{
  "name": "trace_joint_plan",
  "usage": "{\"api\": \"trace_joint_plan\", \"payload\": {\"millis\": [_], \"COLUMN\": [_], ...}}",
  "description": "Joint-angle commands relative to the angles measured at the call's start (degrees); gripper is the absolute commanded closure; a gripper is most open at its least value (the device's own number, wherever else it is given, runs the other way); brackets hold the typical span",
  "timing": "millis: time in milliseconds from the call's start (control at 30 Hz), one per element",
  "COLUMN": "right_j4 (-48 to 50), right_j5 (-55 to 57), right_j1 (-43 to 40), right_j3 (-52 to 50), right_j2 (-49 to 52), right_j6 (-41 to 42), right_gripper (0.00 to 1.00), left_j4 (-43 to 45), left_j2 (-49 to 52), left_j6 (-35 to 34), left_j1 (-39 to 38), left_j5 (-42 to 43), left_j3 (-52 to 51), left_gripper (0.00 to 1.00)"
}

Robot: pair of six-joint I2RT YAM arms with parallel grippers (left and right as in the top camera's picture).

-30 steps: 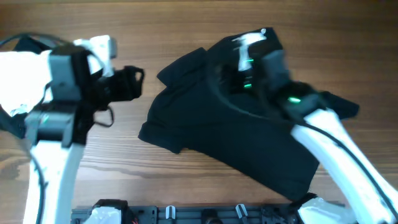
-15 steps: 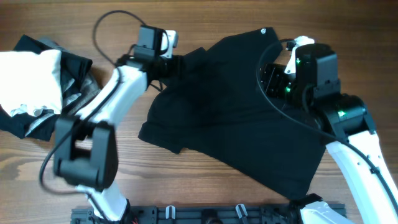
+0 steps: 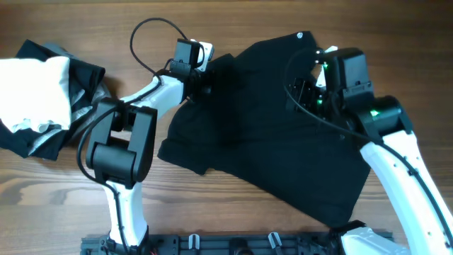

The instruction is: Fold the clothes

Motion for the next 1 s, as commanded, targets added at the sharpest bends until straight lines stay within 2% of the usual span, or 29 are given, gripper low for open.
{"api": "trace_joint_plan", "payload": {"millis": [0, 33, 100, 200, 267, 367, 533, 667, 767, 833, 900, 967], "right_j4": [-0.2, -0.3, -0.9, -2.5, -4.3, -5.1, -3.8, -3.5, -2.9, -0.8, 0.1, 1.0], "right_j5": [0.5, 1.5, 3.2, 4.7, 5.9, 6.2, 5.6, 5.3, 4.7, 1.0, 0.5, 0.6], "right_j1": [-0.1, -0.1, -0.1, -0.2, -0.5, -2.1, -8.2, -13.4, -17.0, -19.9, -21.1, -21.9], "right_j3": [0.6, 0.6, 0.6, 0.6, 0.5, 0.0, 0.0, 0.0, 0.0, 0.0, 0.0, 0.0], "right_j2": [2.3, 2.8, 3.4, 4.2, 5.8, 8.1, 14.0, 19.2, 22.2, 25.4, 27.8, 30.0], "right_j6": [0.6, 0.6, 0.7, 1.0, 3.6, 6.4, 7.0, 5.7, 4.2, -0.8, -2.1, -2.4], "right_gripper": [0.18, 0.18, 0.18, 0.18, 0.20, 0.22, 0.28, 0.34, 0.44, 0.52, 0.61, 0.61], "left_j4": [-1.3, -1.8, -2.5, -5.5, -9.1, -11.4, -12.2, -12.2, -12.6, -14.7, -16.8, -19.4], "left_j2": [4.0, 4.0, 3.9, 3.7, 3.7, 3.6, 0.3, -5.7, -11.4, -17.9, -22.3, -26.0], "left_j6": [-0.2, -1.5, -6.1, -13.3, -18.4, -18.4, -17.5, -16.4, -14.5, -14.5, -14.5, -14.5], "left_j1": [0.8, 1.7, 4.1, 8.6, 13.1, 16.9, 18.7, 17.8, 16.5, 15.5, 14.9, 14.2], "left_j5": [-6.2, -9.7, -17.7, -26.4, -25.6, -20.0, -14.4, -13.6, -13.5, -13.5, -13.5, -13.5], "left_j3": [0.1, 0.1, 0.1, 0.1, 0.1, 0.1, 0.1, 0.1, 0.1, 0.1, 0.1, 0.1], "left_gripper": [0.80, 0.88, 0.96, 0.93, 0.92, 0.91, 0.76, 0.53, 0.32, 0.25, 0.23, 0.19]}}
